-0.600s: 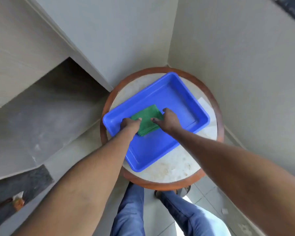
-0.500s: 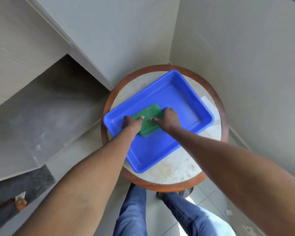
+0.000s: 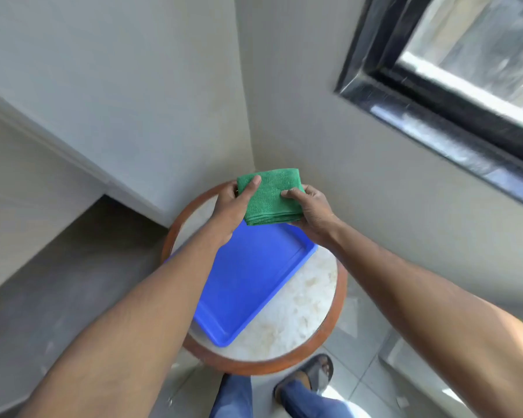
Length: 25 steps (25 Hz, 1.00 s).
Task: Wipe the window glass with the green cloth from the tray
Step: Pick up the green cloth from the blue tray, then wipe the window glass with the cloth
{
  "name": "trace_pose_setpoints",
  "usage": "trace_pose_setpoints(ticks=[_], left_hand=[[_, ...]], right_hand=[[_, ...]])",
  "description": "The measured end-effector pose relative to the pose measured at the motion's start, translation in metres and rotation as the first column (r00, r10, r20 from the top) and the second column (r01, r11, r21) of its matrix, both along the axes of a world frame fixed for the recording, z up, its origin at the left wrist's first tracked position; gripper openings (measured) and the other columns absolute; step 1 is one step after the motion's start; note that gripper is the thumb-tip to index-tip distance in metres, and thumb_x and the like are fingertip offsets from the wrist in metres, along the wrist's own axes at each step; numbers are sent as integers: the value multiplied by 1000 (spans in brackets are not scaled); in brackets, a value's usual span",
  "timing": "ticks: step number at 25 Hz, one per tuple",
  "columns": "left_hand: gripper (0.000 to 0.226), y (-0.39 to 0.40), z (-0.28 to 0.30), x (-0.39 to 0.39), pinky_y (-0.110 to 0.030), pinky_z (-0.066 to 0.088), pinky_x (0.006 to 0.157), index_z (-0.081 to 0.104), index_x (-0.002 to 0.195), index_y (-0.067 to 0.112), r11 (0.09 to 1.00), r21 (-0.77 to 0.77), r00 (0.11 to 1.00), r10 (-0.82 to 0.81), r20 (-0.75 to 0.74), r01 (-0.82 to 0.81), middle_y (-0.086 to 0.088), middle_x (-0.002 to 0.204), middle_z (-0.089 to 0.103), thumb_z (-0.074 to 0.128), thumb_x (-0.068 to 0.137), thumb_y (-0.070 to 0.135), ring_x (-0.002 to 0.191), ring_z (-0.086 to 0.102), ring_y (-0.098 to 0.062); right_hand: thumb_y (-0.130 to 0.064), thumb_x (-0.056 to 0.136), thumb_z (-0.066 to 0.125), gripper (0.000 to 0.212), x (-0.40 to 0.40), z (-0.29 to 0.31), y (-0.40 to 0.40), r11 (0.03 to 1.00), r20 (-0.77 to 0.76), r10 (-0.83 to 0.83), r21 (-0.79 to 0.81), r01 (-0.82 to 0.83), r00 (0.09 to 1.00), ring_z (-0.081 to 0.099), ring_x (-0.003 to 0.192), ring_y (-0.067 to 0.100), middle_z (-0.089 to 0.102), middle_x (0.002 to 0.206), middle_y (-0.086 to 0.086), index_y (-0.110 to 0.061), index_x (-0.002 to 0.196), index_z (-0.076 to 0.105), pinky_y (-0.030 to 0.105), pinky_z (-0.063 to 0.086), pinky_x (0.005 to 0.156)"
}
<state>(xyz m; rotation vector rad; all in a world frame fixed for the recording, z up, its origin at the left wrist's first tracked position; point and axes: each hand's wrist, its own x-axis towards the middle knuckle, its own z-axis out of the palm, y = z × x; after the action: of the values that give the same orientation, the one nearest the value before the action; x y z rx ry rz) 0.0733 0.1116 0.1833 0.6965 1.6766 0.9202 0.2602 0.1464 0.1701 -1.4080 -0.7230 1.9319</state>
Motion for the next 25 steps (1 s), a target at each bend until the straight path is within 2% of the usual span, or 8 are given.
trace_pose_setpoints(ticks=[3,6,9,12,15,20,23,25], left_hand=[[61,51,120,47,-45,70,99,76,120,7,981,195,1000,-7,30,1,-13,118,87,73,99,65,117,83,-31],[60,88,251,95,-34,71,83,85,108,19,920,383,994,-103,23,87,-4,110,91,67,97,75,104,88,-17],[64,111,379,140,-26,69,76,87,98,28,827,538,980,-198,5,164,1,105,91,61,88,86,96,88,-13],[60,125,502,184,-18,65,74,88,87,41,686,682,960,-268,-87,253,14,90,88,46,102,82,85,84,1],[66,136,597,219,-11,59,64,83,80,53,503,786,919,-337,-205,359,20,80,83,30,115,68,75,80,7],[71,184,663,255,-32,53,60,75,93,18,174,880,852,-389,-351,442,1,73,68,37,109,75,66,67,-11],[79,227,674,259,-27,48,58,70,93,18,54,878,878,-85,-471,476,-11,73,64,37,101,89,63,56,-5],[64,262,671,254,-36,61,79,71,119,15,0,879,843,283,-457,477,-9,106,75,36,114,69,92,68,-7]], right_hand=[[-6,97,75,29,46,119,35,976,-151,-70,193,99,986,77,97,29,77,110,14,-11,124,67,51,68,89],[-16,92,80,36,95,250,51,917,-250,-71,364,162,966,78,103,28,79,122,18,-12,128,74,45,67,91],[-21,94,79,23,137,374,58,835,-341,-55,499,230,939,79,109,28,82,124,17,-18,116,83,48,65,100],[-20,100,72,28,178,497,61,752,-406,-30,593,288,913,75,118,29,79,128,13,-14,126,81,51,59,113],[-29,101,69,38,212,603,55,701,-337,10,674,234,942,71,124,37,75,133,16,-14,134,76,60,53,118],[-28,109,65,32,247,678,51,683,-276,-31,696,223,961,75,121,45,75,139,25,-13,136,75,69,59,106],[-19,107,67,28,255,692,66,548,-315,-313,711,441,896,81,113,38,82,127,20,-7,131,75,57,66,101],[-10,105,68,36,267,694,85,182,-277,-596,868,463,754,79,121,34,80,135,15,-7,141,71,52,65,105]])
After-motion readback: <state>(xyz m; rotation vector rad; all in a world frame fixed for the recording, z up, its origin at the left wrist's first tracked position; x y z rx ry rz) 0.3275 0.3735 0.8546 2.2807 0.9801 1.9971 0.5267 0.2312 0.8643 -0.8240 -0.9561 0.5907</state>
